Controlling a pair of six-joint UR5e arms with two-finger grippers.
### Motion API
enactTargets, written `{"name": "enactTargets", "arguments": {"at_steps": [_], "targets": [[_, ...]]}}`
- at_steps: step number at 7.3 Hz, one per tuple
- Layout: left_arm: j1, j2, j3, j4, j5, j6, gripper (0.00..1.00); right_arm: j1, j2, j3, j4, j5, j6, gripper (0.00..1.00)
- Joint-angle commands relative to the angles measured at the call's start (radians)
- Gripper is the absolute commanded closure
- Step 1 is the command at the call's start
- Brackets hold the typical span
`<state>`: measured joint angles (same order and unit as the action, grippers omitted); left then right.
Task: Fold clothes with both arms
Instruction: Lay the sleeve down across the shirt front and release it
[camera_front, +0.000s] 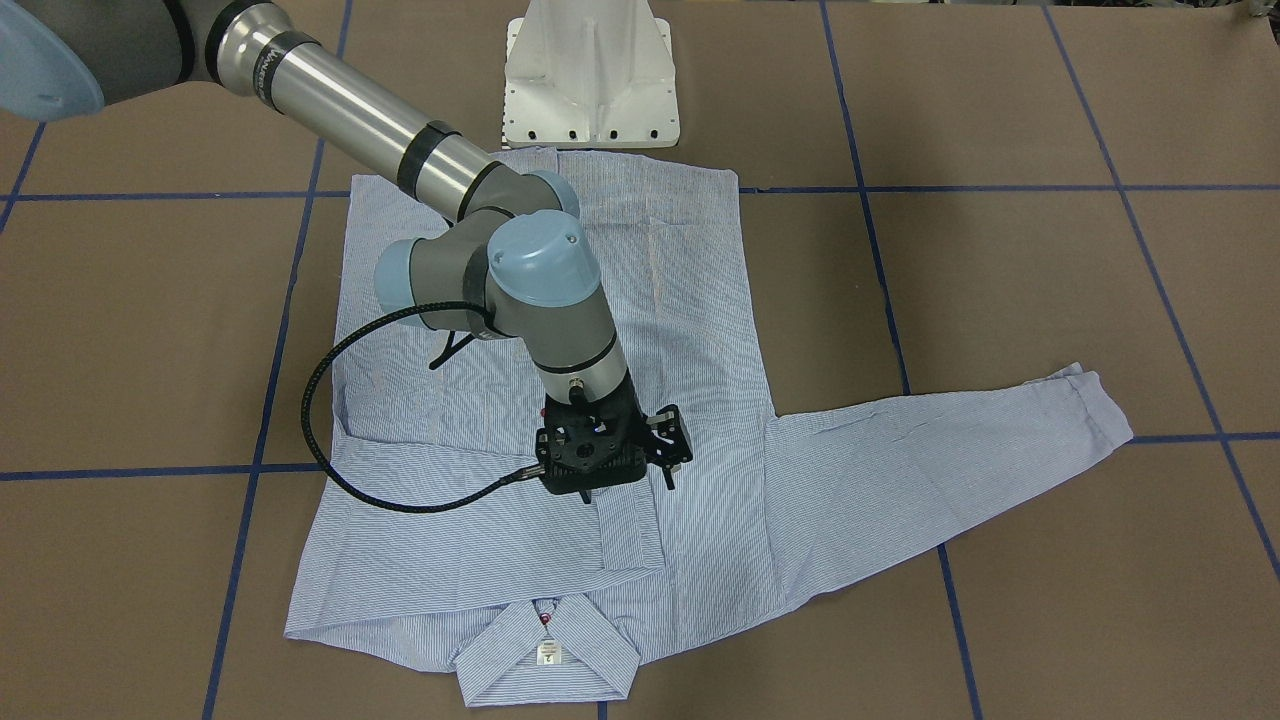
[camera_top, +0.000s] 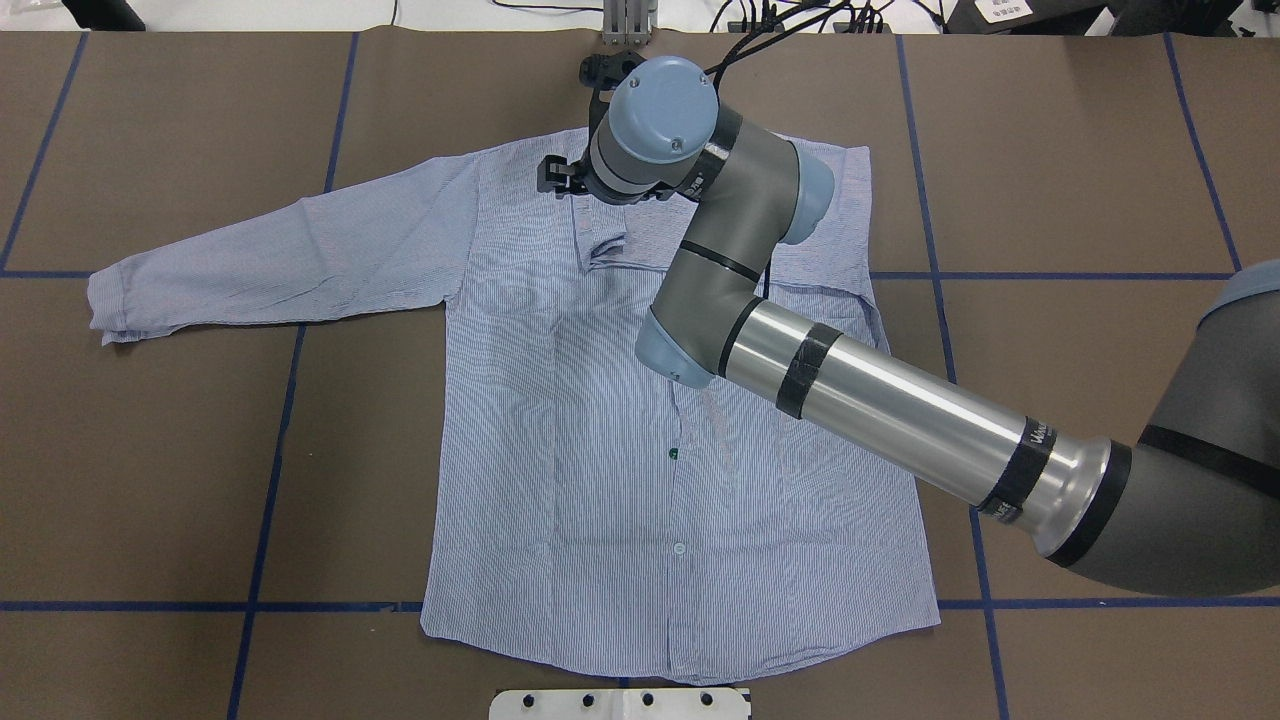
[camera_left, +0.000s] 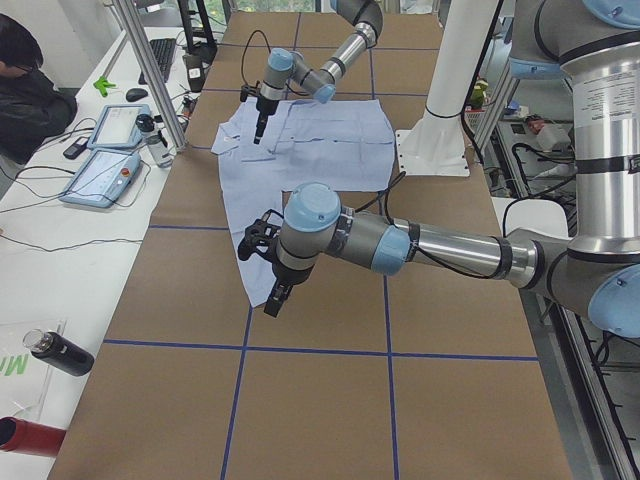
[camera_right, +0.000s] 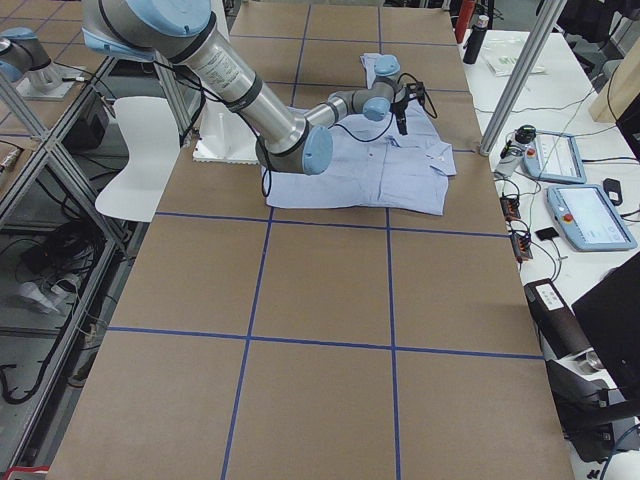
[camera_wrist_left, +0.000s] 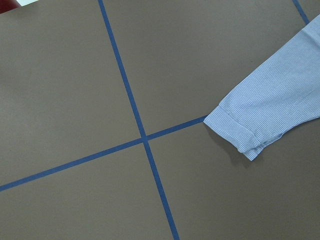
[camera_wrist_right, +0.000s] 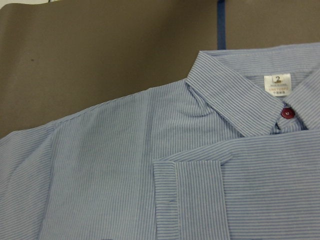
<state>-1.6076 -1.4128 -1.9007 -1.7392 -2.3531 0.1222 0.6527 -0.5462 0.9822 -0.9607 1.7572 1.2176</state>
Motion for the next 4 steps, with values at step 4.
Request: {"name": "enactTargets", "arguments": {"at_steps": [4], "targets": [[0.000,0.000,0.000,0.000,0.000,0.001,0.00,-0.077,-0.012,-0.057,0.010,-0.129,0.125,0.13]]}}
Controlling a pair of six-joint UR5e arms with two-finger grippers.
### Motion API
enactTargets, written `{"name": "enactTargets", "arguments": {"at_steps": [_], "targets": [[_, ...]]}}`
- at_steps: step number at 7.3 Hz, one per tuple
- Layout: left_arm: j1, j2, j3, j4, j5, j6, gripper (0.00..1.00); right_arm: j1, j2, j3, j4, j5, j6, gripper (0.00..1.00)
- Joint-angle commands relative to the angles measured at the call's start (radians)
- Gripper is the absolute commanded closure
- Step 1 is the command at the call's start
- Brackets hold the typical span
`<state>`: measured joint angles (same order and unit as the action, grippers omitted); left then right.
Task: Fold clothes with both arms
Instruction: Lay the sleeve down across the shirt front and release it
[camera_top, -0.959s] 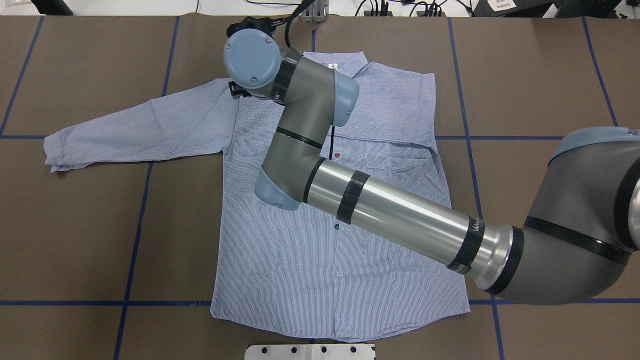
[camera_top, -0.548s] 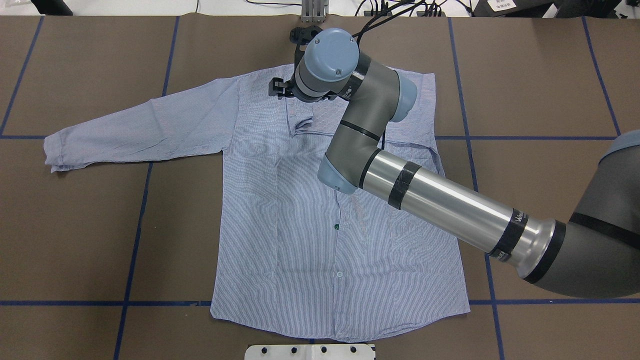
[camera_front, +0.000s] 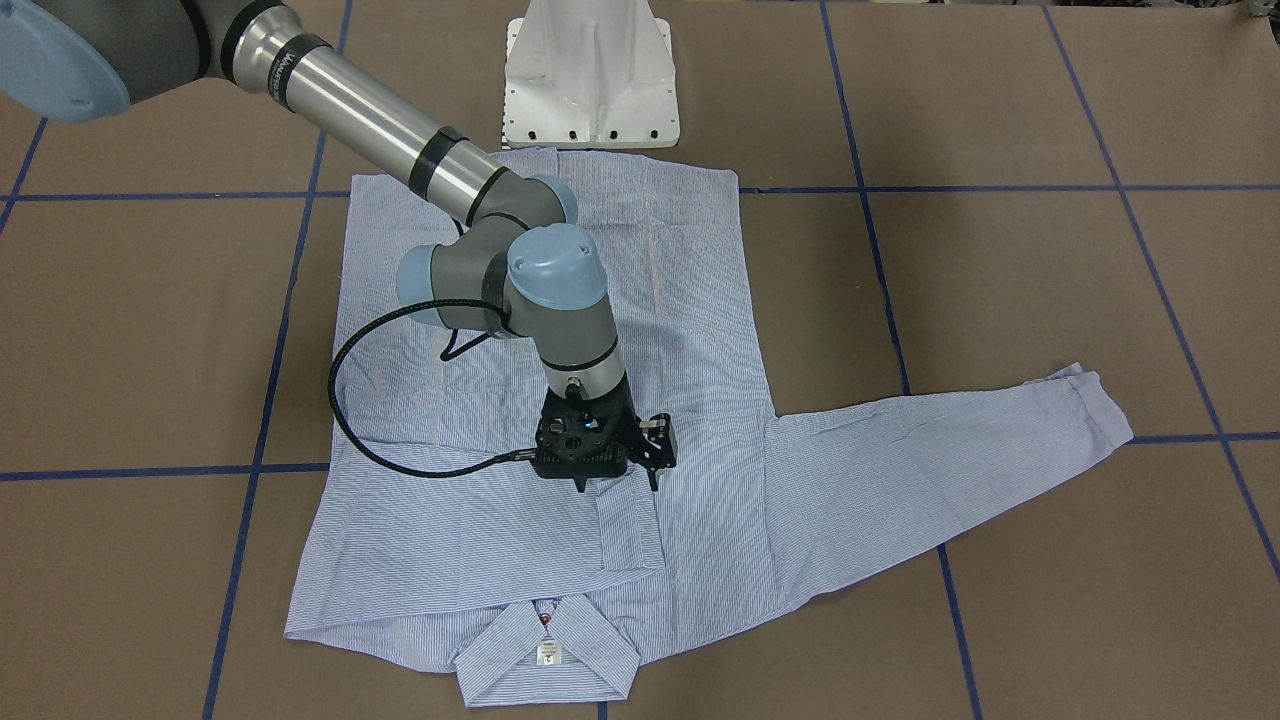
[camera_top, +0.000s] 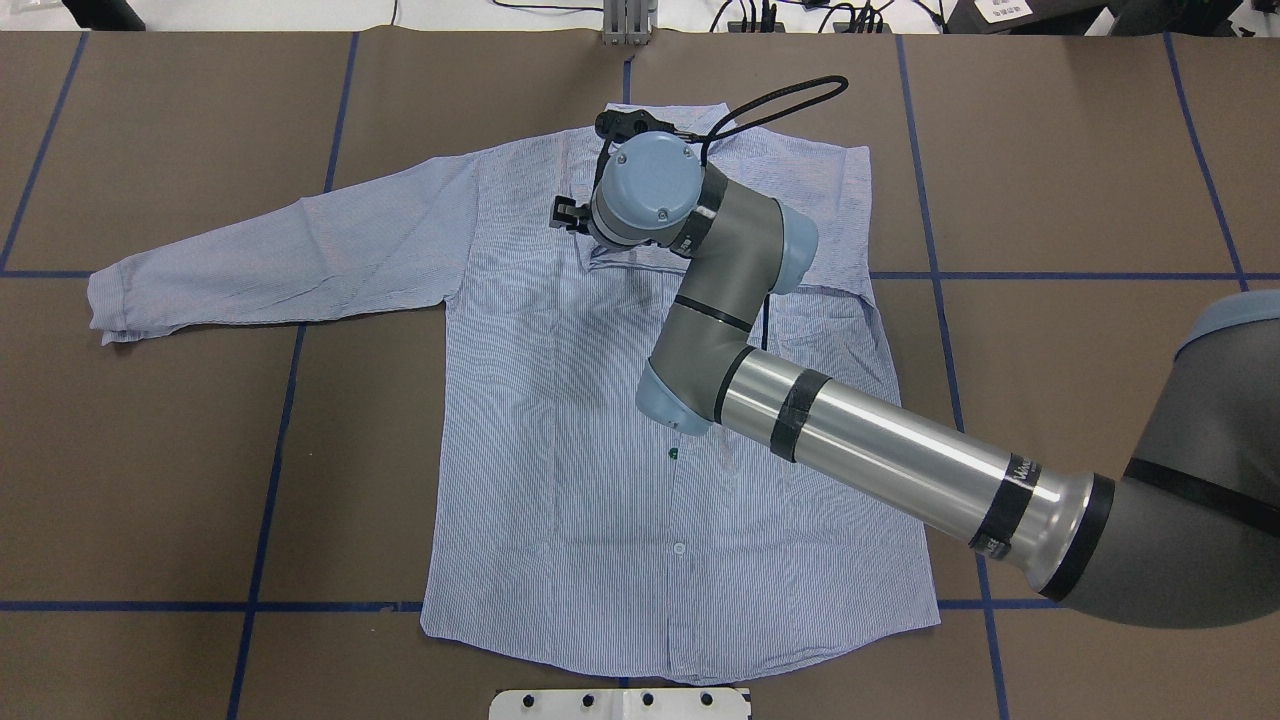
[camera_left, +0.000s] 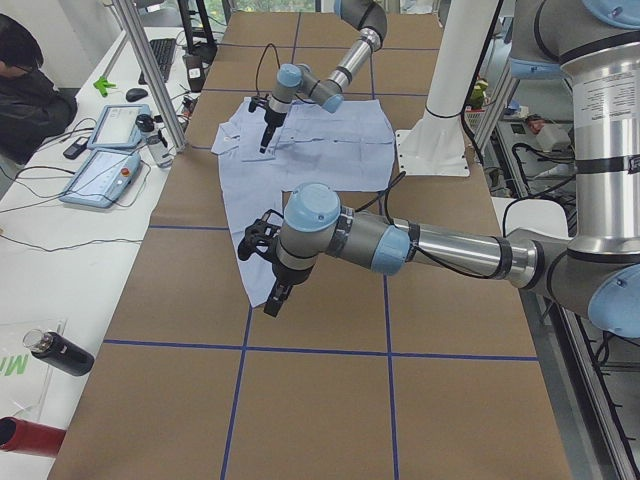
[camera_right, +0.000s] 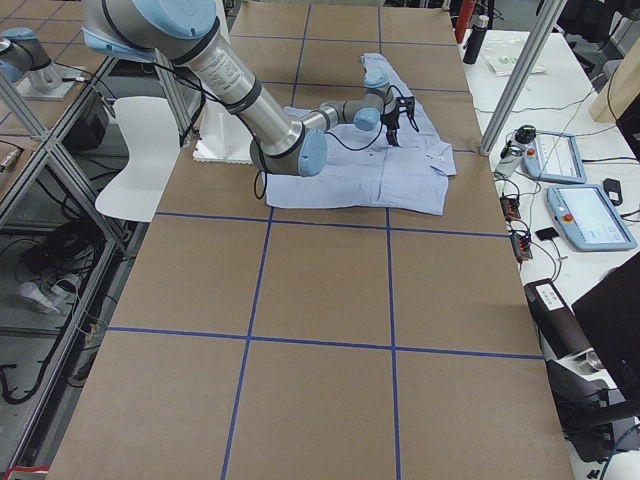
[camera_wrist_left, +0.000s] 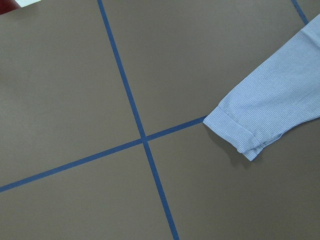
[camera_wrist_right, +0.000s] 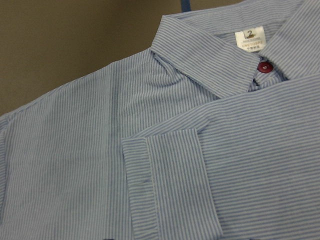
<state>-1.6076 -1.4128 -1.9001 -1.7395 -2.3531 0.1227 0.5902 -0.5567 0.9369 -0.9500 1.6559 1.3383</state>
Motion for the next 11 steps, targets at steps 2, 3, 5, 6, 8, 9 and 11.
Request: {"name": "enactTargets", "arguments": {"at_steps": [2,3,5,6,8,9,11], "targets": [[0.000,0.000,0.001,0.000,0.000,0.000,0.00,-0.017,0.001,-0.012,-0.001,-0.030,0.005,0.34],[0.000,0.000,0.003,0.001,0.000,0.000,0.00,-0.015,0.009,-0.012,0.000,-0.031,0.005,0.61],[0.000,0.002,0.004,0.001,0.000,0.002,0.00,-0.015,0.017,-0.010,-0.001,-0.051,0.005,0.75],[0.000,0.003,0.007,0.001,0.000,0.002,0.00,-0.016,0.035,-0.010,-0.001,-0.063,0.005,0.75],[0.000,0.003,0.010,0.001,0.000,0.003,0.00,-0.032,0.061,-0.015,-0.003,-0.102,0.005,0.74],[0.000,0.003,0.013,0.001,0.001,0.003,0.00,-0.071,0.081,-0.038,-0.003,-0.172,0.004,0.68],[0.000,0.003,0.018,0.001,0.000,0.003,0.00,-0.139,0.124,-0.079,-0.004,-0.276,-0.017,0.01]]}}
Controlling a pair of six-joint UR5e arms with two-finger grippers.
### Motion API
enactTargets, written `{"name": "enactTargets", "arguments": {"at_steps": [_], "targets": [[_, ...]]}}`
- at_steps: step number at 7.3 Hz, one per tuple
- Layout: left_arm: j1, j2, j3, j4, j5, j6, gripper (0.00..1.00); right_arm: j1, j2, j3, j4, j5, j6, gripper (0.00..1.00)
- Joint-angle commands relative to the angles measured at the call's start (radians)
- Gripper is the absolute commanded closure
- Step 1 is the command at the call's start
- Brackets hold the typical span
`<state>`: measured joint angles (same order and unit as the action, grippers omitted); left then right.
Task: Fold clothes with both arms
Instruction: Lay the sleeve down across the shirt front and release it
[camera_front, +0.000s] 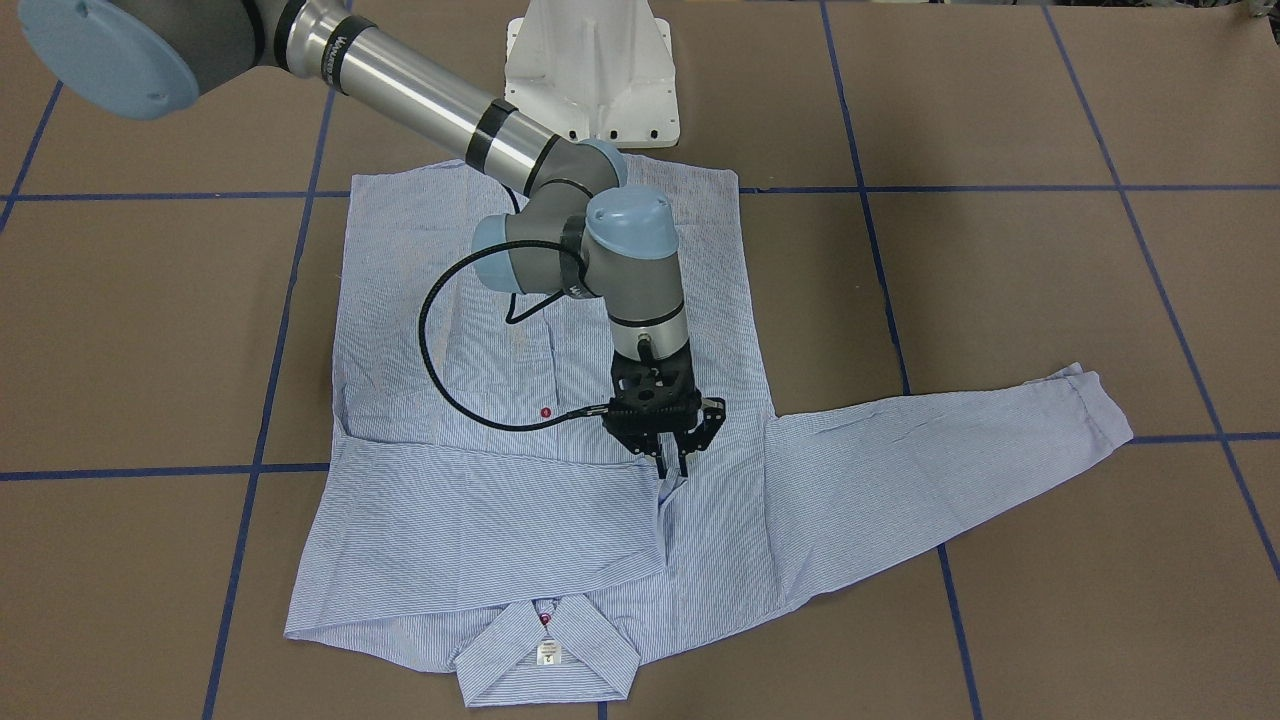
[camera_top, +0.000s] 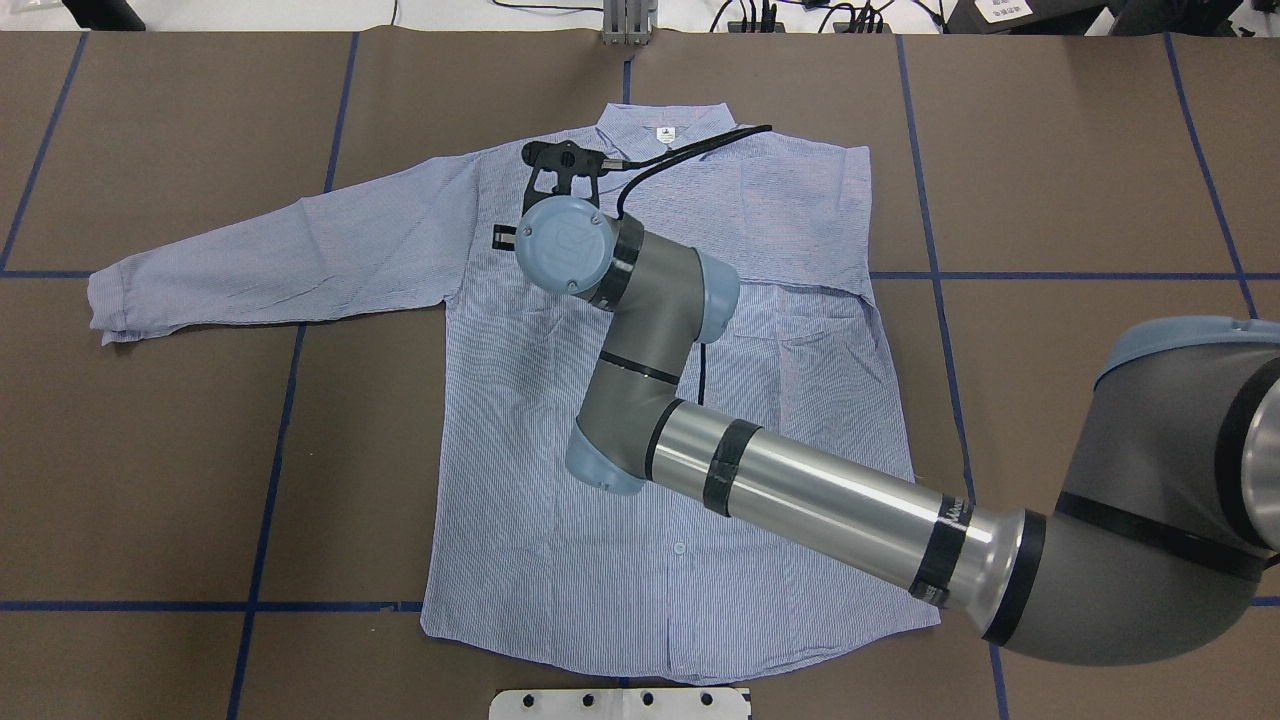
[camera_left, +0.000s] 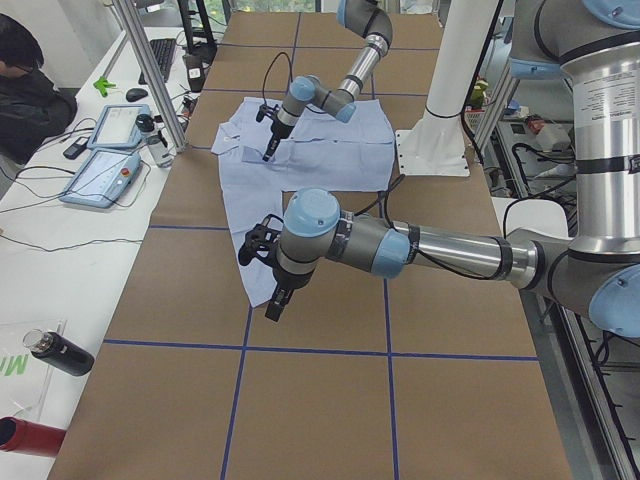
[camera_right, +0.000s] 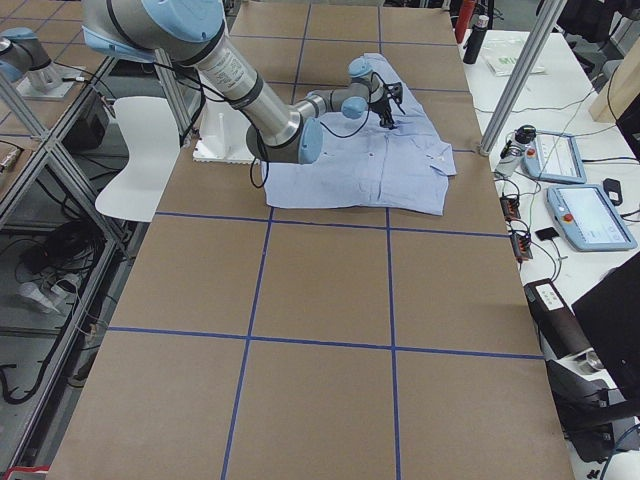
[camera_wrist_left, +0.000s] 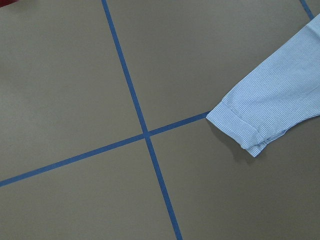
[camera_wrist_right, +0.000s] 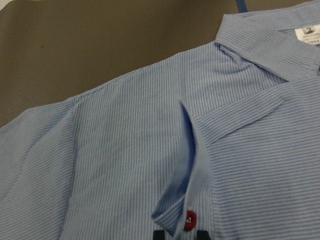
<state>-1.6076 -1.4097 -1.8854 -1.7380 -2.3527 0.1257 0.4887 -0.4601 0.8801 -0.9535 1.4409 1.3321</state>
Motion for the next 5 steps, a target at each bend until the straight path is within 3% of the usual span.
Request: {"name": "enactTargets", "arguments": {"at_steps": [1,3,4,5], "targets": [[0.000,0.000,0.003,-0.001,0.001,0.000,0.00,-0.038,0.043,-0.030,-0.001,-0.062,-0.011,0.01],[0.000,-0.008,0.003,0.000,0.000,-0.006,0.00,-0.022,0.051,-0.029,-0.007,-0.030,-0.010,0.01],[0.002,-0.017,0.000,-0.001,-0.002,-0.008,0.00,0.011,0.052,-0.017,-0.049,0.057,-0.036,0.01],[0.002,-0.018,0.008,-0.002,-0.032,-0.008,0.00,0.046,0.048,0.053,-0.197,0.155,-0.086,0.01]]}}
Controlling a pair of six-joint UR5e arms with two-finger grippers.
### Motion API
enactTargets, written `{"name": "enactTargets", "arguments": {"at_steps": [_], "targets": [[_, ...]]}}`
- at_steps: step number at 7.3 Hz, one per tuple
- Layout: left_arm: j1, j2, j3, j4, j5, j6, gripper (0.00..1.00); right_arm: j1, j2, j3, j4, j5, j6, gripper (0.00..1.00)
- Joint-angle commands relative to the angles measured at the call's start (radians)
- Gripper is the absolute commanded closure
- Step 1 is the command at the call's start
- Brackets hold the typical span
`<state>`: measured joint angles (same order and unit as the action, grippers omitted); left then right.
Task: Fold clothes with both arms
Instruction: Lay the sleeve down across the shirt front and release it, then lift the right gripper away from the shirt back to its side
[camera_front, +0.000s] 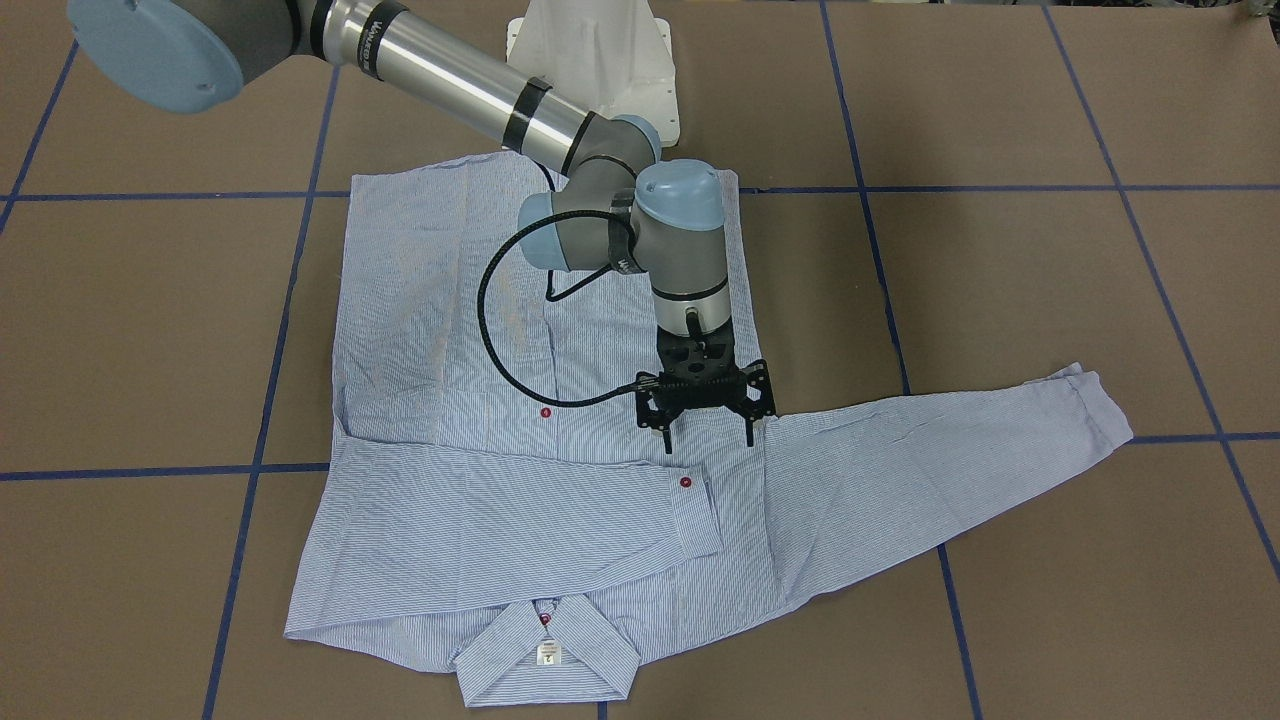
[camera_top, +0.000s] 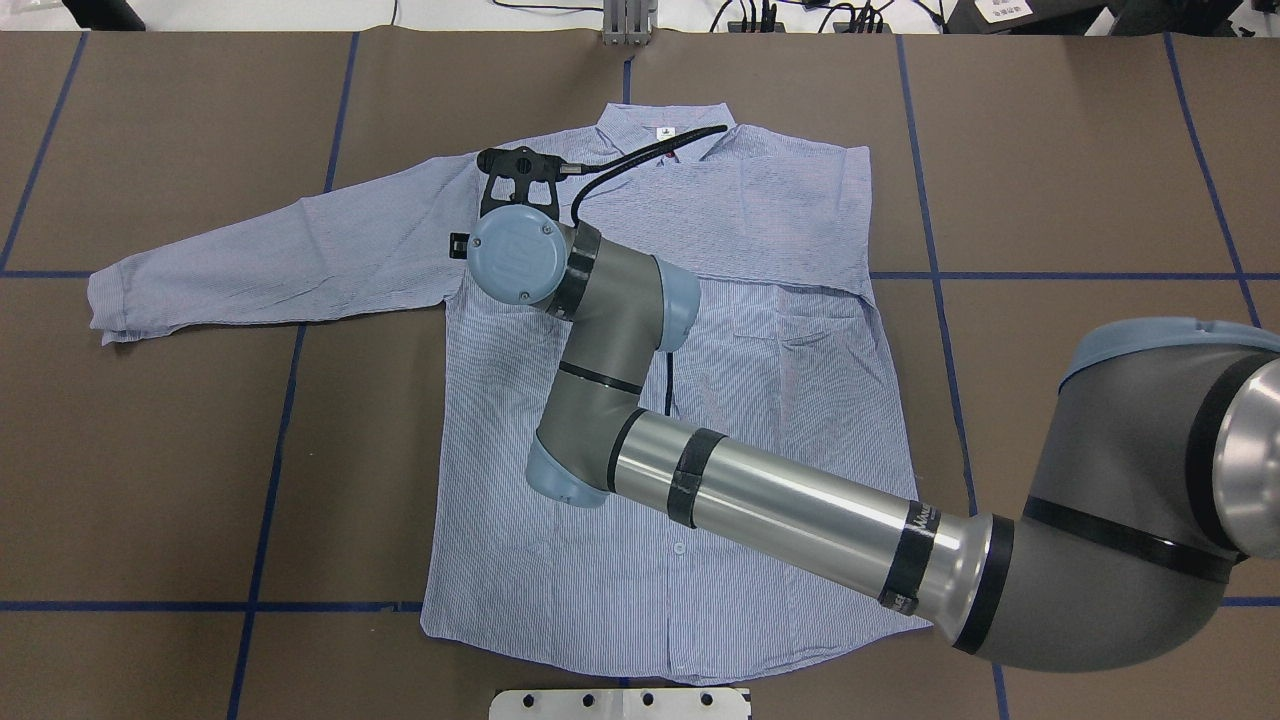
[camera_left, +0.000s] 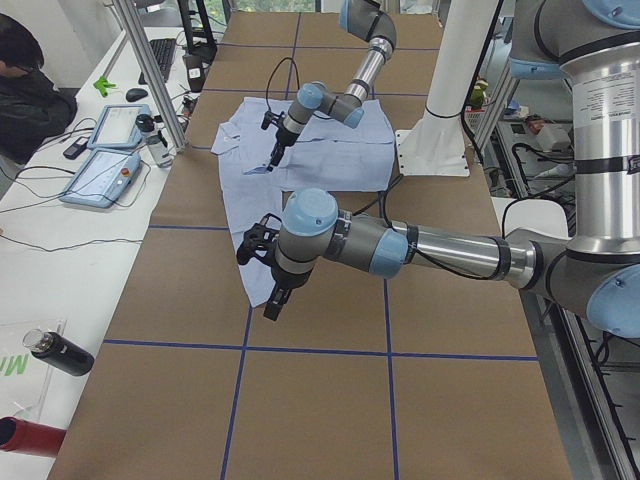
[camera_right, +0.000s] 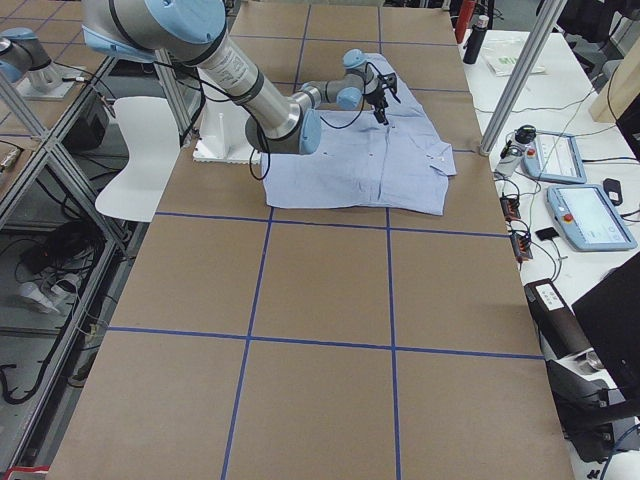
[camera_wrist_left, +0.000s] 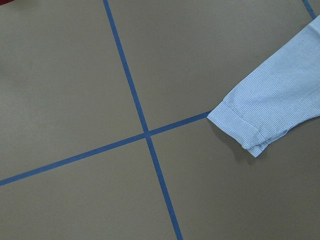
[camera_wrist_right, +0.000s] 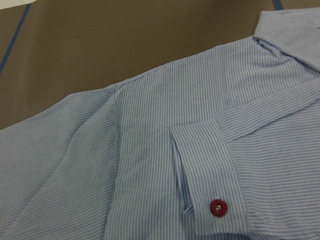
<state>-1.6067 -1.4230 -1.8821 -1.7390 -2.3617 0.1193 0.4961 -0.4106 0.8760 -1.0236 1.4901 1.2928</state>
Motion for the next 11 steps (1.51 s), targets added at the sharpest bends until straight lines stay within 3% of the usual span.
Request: {"name": "enactTargets", "arguments": {"at_steps": [1,2,3,4,6,7,8,9,11], "targets": [[0.001,-0.031,0.049,-0.026,-0.066,-0.015,0.00,0.079,-0.011,0.161,-0.299,0.224,-0.079,0.01],[0.005,-0.071,0.084,-0.092,-0.059,-0.114,0.00,0.128,-0.048,0.278,-0.446,0.348,-0.123,0.01],[0.040,-0.074,0.106,-0.191,-0.057,-0.183,0.00,0.162,-0.107,0.404,-0.548,0.393,-0.168,0.01],[0.066,-0.077,0.150,-0.286,-0.063,-0.225,0.00,0.195,-0.204,0.526,-0.573,0.410,-0.225,0.00],[0.122,-0.117,0.289,-0.480,-0.059,-0.291,0.00,0.313,-0.493,0.825,-0.642,0.523,-0.437,0.00],[0.163,-0.134,0.323,-0.558,-0.054,-0.382,0.00,0.391,-0.572,0.930,-0.727,0.573,-0.581,0.00],[0.216,-0.142,0.345,-0.612,-0.015,-0.473,0.00,0.436,-0.643,1.022,-0.786,0.581,-0.696,0.00],[0.284,-0.146,0.363,-0.681,0.081,-0.594,0.00,0.502,-0.740,1.079,-0.791,0.622,-0.763,0.00],[0.378,-0.155,0.444,-0.862,0.143,-0.784,0.00,0.690,-0.902,1.095,-0.790,0.734,-1.070,0.00]]}}
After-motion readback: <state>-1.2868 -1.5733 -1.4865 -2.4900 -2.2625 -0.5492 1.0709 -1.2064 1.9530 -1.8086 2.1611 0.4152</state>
